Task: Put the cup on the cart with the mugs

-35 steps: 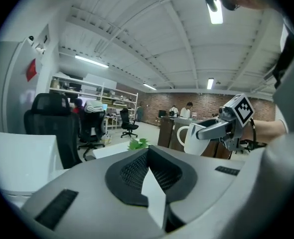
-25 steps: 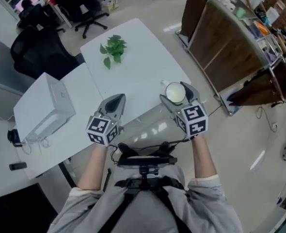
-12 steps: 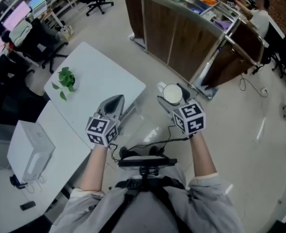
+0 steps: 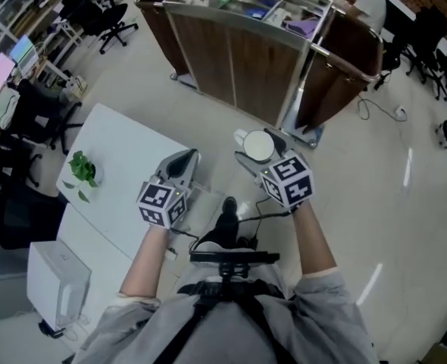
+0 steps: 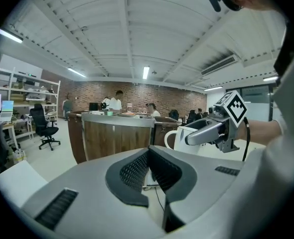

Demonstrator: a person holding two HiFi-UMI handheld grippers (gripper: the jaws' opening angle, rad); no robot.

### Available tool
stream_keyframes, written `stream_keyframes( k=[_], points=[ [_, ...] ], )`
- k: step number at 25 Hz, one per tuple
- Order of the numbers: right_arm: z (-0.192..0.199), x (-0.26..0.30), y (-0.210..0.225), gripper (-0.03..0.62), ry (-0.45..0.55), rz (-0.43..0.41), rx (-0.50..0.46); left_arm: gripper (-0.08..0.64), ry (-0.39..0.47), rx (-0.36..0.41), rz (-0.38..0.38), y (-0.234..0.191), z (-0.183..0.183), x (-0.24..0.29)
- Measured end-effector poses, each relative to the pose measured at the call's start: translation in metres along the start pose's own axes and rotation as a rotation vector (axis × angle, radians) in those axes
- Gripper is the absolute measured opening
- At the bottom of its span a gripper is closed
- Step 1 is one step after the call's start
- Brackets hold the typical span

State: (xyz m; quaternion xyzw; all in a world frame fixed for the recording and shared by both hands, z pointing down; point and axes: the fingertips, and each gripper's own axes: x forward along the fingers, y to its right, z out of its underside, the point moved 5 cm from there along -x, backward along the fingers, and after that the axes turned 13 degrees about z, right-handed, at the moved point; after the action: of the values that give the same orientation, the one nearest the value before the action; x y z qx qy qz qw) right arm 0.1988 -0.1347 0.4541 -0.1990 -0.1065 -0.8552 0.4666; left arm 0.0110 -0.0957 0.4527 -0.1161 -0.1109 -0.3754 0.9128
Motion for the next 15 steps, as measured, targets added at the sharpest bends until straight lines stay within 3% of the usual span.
stream_keyframes(
  k=[15],
  points=[
    [-0.067, 0.106, 0.076, 0.408, -0.015, 0.088, 0.058, 0.002, 0.011, 0.025, 0.171, -0.119, -0.056, 0.129]
  ],
)
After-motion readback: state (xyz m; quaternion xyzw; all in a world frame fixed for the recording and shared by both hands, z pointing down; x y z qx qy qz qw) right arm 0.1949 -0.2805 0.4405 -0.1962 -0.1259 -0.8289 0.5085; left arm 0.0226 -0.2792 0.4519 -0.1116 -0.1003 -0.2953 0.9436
